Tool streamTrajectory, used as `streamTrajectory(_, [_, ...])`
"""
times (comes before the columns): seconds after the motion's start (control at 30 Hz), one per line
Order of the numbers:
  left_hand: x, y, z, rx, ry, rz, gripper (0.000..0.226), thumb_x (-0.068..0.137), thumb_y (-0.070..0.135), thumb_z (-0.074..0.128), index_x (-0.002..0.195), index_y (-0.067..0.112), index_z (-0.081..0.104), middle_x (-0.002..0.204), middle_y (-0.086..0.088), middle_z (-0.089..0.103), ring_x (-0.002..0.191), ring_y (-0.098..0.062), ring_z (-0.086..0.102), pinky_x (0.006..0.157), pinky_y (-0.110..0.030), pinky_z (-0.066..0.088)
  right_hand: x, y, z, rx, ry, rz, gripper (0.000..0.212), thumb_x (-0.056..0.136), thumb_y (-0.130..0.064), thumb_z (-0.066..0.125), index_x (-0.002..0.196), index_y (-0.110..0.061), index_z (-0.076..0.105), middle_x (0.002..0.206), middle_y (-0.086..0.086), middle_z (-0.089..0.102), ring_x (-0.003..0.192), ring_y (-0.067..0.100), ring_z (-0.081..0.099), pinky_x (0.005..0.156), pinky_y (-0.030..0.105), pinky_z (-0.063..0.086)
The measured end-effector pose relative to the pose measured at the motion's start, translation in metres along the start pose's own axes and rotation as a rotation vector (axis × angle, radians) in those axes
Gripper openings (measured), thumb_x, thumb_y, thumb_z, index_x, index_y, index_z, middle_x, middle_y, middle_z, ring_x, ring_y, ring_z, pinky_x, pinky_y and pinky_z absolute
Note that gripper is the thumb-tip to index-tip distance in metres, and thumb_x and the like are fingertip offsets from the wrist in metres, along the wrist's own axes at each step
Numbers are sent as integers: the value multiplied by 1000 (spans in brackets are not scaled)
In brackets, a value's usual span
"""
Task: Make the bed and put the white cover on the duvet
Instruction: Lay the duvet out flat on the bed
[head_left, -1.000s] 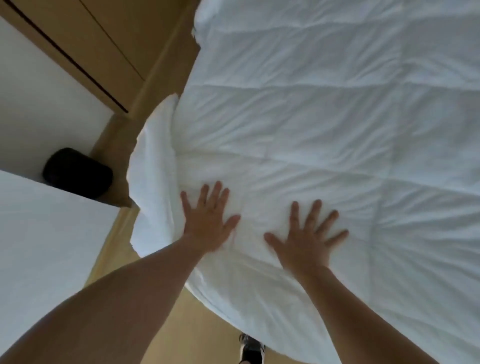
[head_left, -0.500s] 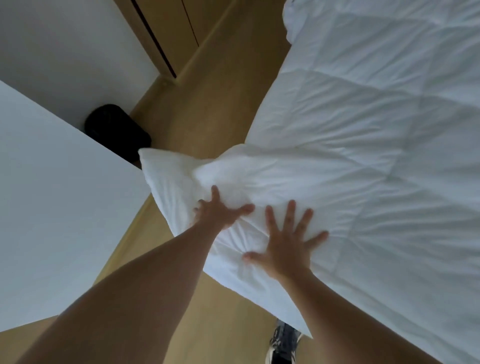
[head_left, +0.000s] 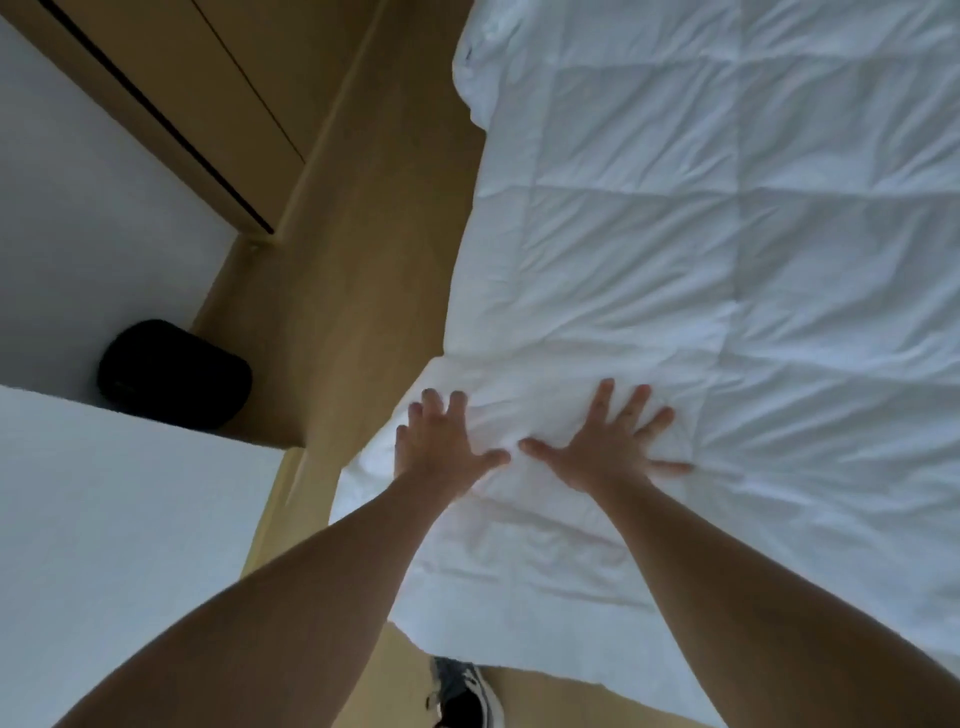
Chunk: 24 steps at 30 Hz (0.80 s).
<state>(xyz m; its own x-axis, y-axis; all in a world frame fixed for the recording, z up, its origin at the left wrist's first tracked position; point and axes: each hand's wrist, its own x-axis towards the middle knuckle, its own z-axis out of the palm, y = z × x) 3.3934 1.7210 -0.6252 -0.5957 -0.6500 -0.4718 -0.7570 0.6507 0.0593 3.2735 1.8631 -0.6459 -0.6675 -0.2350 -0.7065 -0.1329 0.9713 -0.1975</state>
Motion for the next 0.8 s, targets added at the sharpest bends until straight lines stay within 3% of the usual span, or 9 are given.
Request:
streamTrajectory(0.1, [24,28,-5,-29,-36,146,113,61,68,84,148,27,23,146,-6,24,128,-29,38,97,-43,49,18,-25,-6,233,209,89,134,66,-101,25,159,-14,-14,165,17,-23,148,51,-20,111,77,-5])
streamTrajectory(0.2, [45,26,-6,90,-186,291,106,63,69,82,145,29,28,141,-5,34,123,-28,45,95,-41,48,61,-60,-31,242,428,159,141,66,-100,33,158,-2,-12,164,19,-22,148,52,-19,112,74,-8])
streamTrajectory(0.3, [103,9,-38,-40,-279,477,55,70,71,75,99,29,56,98,8,59,93,-20,61,72,-32,44,116,-99,-67,82,394,117,142,62,-100,37,158,-7,-14,164,18,-24,147,50,-24,107,77,-12])
streamTrajectory(0.37, [160,8,-62,-206,-87,538,36,82,62,68,86,27,62,90,6,61,92,-23,64,71,-32,45,148,-110,-91,-4,316,136,153,55,-102,42,156,-3,-14,164,20,-22,148,49,-23,110,76,-10])
streamTrajectory(0.4, [191,12,-73,-243,37,579,39,82,58,68,105,26,67,110,-1,62,107,-29,61,85,-36,49,161,-112,-103,-35,286,143,160,49,-103,47,155,0,-15,164,23,-20,148,49,-21,114,73,-8])
streamTrajectory(0.47, [242,29,-96,-93,-33,608,94,74,62,76,154,31,36,161,-13,24,147,-38,26,118,-48,31,176,-113,-120,-50,221,151,170,42,-101,57,154,4,-18,163,26,-19,149,50,-19,117,70,-5])
streamTrajectory(0.57, [272,57,-120,174,-269,630,129,65,66,83,160,39,0,167,-1,-25,154,-37,-15,123,-57,15,184,-119,-126,-29,154,194,172,41,-93,70,154,2,-19,163,26,-18,148,52,-18,112,74,-5])
streamTrajectory(0.7, [277,65,-141,317,-397,676,121,74,61,80,161,36,0,167,-4,-21,154,-41,-8,122,-54,23,196,-140,-132,-41,59,313,156,57,-70,84,156,-3,-18,161,30,-20,145,58,-18,107,82,-1])
streamTrajectory(0.8, [301,82,-178,452,-489,784,95,84,58,72,160,34,20,167,-8,13,148,-37,27,116,-45,35,199,-156,-142,-31,9,418,145,69,-47,88,154,-3,-21,160,31,-24,144,58,-21,108,82,1])
